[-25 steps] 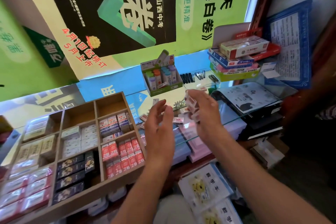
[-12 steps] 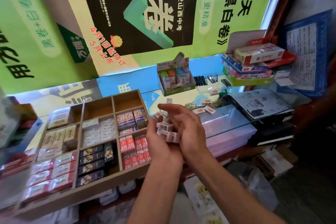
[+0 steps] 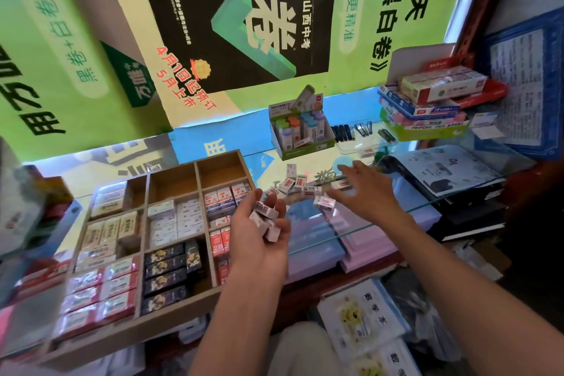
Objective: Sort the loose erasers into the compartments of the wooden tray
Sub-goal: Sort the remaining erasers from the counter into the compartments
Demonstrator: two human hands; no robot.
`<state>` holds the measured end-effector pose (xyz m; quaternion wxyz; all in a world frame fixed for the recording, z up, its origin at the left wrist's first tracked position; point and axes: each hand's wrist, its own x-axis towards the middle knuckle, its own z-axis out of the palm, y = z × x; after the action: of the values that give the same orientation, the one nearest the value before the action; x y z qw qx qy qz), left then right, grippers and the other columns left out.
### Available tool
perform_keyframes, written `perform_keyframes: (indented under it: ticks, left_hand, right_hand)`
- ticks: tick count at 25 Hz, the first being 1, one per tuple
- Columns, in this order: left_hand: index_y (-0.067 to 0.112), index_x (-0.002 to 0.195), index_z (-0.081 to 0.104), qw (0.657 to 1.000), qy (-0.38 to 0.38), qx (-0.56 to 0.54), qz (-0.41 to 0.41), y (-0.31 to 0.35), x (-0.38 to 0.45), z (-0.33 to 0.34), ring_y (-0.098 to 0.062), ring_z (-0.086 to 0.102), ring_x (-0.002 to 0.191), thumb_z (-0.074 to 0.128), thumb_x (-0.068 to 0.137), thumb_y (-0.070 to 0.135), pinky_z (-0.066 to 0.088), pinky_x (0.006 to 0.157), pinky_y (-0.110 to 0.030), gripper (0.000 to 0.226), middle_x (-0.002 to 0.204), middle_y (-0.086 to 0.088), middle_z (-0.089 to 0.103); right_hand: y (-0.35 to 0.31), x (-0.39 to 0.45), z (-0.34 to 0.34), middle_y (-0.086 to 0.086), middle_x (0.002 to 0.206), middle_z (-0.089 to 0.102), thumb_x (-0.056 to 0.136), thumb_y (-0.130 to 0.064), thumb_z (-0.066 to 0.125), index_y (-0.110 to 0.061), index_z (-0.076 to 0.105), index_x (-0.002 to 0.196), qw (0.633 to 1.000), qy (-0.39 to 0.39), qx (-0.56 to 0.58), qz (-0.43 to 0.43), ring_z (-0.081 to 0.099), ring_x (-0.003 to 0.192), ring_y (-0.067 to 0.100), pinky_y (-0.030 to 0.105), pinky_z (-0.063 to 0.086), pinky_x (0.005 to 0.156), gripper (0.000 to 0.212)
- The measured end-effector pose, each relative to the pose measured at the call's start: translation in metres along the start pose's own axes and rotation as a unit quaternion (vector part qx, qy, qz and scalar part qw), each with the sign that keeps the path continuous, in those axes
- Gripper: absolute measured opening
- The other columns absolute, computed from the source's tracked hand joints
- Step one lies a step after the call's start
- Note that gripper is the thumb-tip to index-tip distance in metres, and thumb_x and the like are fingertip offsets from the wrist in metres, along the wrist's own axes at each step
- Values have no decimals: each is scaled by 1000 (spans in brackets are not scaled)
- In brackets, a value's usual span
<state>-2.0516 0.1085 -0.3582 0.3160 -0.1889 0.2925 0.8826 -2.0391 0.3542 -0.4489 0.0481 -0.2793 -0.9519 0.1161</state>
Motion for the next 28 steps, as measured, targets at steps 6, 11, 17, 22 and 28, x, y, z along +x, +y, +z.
perform_keyframes:
  ticks: [6, 11, 17, 22, 28]
  left_hand:
    - [13, 91, 58, 1000, 6, 11, 21, 24, -4, -15, -11, 57, 54, 56, 95, 17, 31, 33, -14, 6, 71, -4, 60]
    - [11, 95, 56, 999, 3, 12, 31, 37, -17, -28, -11, 57, 52, 55, 97, 18, 34, 33, -15, 7, 68, -5, 63]
    - [12, 103, 61, 997, 32, 30, 64, 58, -21, -39, -16, 62, 61, 60, 93, 29, 43, 41, -19, 20, 72, -6, 66]
    - [18, 100, 74, 988, -8, 134, 79, 84, -24, -47, -26, 70, 93, 52, 86, 69, 51, 77, -36, 57, 99, -8, 75]
    - [15, 98, 73, 993, 6, 67, 96, 138, -20, -78, -19, 72, 73, 56, 95, 45, 55, 59, -29, 35, 85, -8, 74]
  right_hand:
    - [-15, 0, 11, 10, 109, 49, 97, -51, 40, -24, 48, 114, 994, 101, -46, -24, 58, 94, 33, 42, 52, 71, 33]
    - [-17, -9, 8, 13, 101, 60, 97, -50, 38, -21, 55, 105, 984, 168, 44, 38, 61, 87, 36, 35, 38, 65, 34]
    - [-124, -57, -44, -8, 72, 64, 95, -37, 59, -28, 62, 88, 902, 211, 373, -56, 61, 67, 9, 31, 42, 59, 11]
    - [-246, -99, -59, -10, 75, 63, 93, -50, 55, -28, 67, 83, 908, 70, 311, -274, 58, 68, 5, 27, 46, 62, 27]
    - [-319, -111, -22, 0, 80, 58, 104, -44, 26, -21, 56, 85, 896, 129, 325, -273, 54, 72, 18, 35, 37, 63, 42]
